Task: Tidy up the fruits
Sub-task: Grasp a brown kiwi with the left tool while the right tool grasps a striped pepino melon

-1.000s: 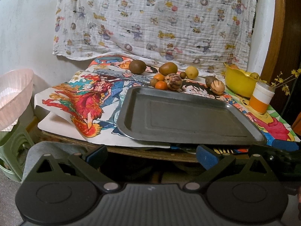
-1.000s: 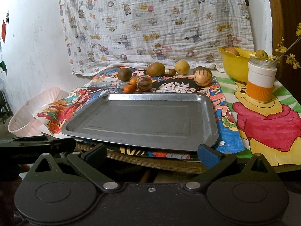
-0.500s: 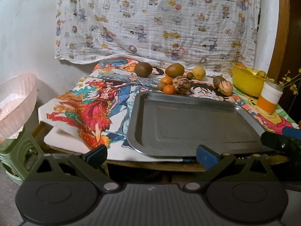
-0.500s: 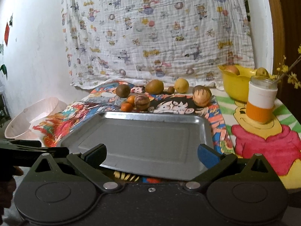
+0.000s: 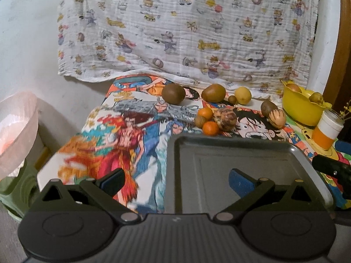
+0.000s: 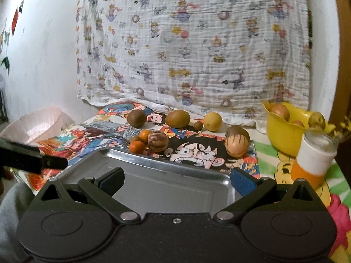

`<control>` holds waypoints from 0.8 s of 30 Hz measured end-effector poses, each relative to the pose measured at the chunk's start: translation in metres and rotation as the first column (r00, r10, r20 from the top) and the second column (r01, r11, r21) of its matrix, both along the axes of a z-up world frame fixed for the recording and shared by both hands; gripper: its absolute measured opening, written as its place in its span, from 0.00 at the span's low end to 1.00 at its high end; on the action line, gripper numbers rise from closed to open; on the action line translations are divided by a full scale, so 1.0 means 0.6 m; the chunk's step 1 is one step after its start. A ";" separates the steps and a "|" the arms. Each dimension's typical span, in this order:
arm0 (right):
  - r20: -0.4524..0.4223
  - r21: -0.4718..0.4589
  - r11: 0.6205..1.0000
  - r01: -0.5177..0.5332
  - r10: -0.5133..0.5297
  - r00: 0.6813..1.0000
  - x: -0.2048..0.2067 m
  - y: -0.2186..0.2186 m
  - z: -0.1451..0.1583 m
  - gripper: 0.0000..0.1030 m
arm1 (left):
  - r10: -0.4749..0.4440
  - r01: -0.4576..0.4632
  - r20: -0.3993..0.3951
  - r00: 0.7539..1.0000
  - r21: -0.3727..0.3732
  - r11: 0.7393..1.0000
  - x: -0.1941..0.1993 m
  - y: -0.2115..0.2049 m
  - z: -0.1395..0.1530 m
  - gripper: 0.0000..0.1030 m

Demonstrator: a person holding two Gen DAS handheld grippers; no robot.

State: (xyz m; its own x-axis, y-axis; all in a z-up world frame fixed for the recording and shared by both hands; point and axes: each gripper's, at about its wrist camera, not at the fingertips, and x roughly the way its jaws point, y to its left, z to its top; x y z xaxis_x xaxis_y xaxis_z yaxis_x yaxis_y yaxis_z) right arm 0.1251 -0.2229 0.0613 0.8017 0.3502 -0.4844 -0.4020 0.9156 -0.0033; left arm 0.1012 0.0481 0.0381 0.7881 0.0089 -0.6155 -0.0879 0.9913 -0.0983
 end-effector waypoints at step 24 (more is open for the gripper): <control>-0.103 -0.178 0.953 -0.246 0.231 0.968 0.193 0.093 0.013 0.99 | -0.151 0.156 -0.078 0.985 0.068 0.985 0.212 0.097 0.013 1.00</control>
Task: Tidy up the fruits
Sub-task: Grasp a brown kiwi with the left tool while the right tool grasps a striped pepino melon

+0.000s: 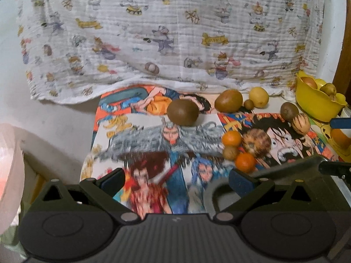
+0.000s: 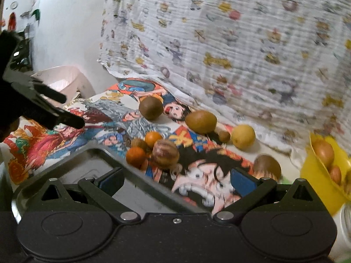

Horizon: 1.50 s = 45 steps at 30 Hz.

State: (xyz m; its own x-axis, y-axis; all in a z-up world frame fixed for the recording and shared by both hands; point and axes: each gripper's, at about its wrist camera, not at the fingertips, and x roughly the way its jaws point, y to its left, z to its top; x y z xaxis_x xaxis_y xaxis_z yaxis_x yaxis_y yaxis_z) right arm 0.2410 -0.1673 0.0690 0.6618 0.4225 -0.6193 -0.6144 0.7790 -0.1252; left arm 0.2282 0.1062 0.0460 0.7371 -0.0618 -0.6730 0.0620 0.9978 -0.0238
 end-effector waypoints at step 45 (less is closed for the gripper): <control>-0.329 0.124 0.948 0.292 -0.239 0.914 0.159 0.101 -0.101 0.49 | -0.150 0.150 -0.013 0.989 -0.045 0.988 0.288 -0.007 -0.113 0.81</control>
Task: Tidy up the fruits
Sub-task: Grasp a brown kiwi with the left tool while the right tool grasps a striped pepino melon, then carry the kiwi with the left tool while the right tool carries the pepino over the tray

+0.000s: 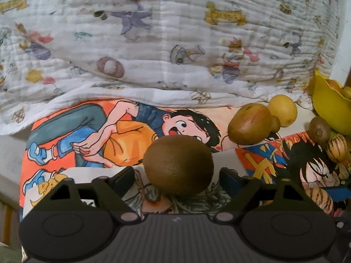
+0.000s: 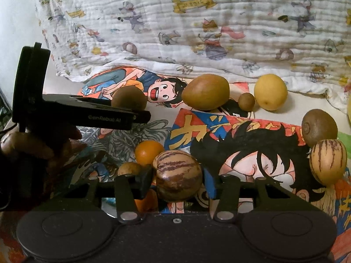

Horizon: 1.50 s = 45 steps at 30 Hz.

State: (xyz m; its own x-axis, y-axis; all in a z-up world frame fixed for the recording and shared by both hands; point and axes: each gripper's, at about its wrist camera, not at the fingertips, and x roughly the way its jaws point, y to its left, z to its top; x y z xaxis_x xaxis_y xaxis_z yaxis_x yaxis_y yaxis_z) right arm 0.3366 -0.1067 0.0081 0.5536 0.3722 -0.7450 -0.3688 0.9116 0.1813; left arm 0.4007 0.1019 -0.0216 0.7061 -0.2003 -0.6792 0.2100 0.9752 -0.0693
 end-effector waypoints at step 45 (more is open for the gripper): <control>0.076 0.063 0.998 0.011 -0.015 0.997 -0.177 -0.101 0.039 0.47 | 0.036 -0.032 0.022 0.999 -0.154 0.988 -0.288 -0.062 0.062 0.64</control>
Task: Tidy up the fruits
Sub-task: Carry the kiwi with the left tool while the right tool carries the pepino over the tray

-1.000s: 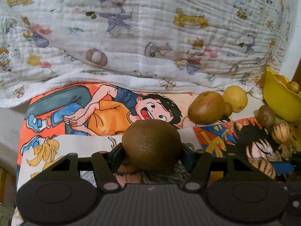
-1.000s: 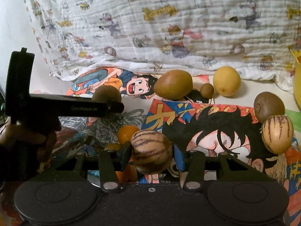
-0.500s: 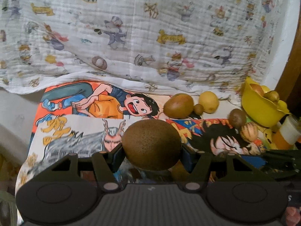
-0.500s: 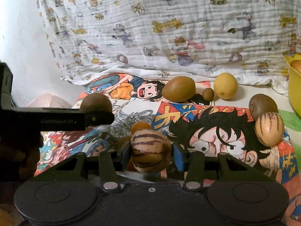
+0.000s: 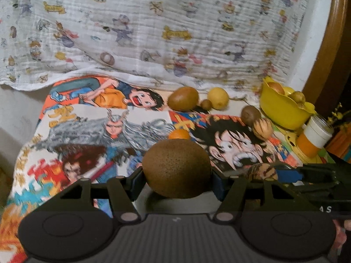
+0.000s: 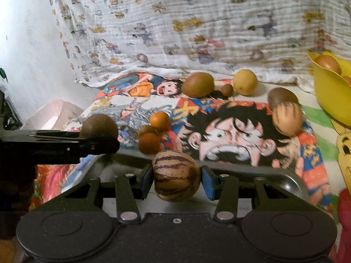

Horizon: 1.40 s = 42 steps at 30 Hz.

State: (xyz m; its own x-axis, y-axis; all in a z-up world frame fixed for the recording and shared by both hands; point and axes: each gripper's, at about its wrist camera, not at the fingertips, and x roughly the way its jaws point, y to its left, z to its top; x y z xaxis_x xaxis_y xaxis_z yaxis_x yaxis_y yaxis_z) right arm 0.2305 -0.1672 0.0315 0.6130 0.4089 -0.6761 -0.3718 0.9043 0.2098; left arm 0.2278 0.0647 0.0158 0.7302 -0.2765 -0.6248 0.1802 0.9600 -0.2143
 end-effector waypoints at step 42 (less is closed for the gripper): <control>-0.032 -0.033 0.975 -0.218 0.217 0.976 -0.175 -0.019 0.014 0.48 | 0.007 -0.005 -0.080 0.997 0.022 1.000 -0.217 -0.044 -0.024 0.65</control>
State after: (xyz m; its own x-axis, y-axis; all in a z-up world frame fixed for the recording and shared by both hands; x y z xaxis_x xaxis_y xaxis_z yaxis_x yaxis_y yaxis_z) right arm 0.1254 -0.1789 0.0400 0.4930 0.5053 -0.7082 -0.5546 0.8097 0.1916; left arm 0.0975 0.0382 0.0016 0.6790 -0.2582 -0.6872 0.1575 0.9655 -0.2072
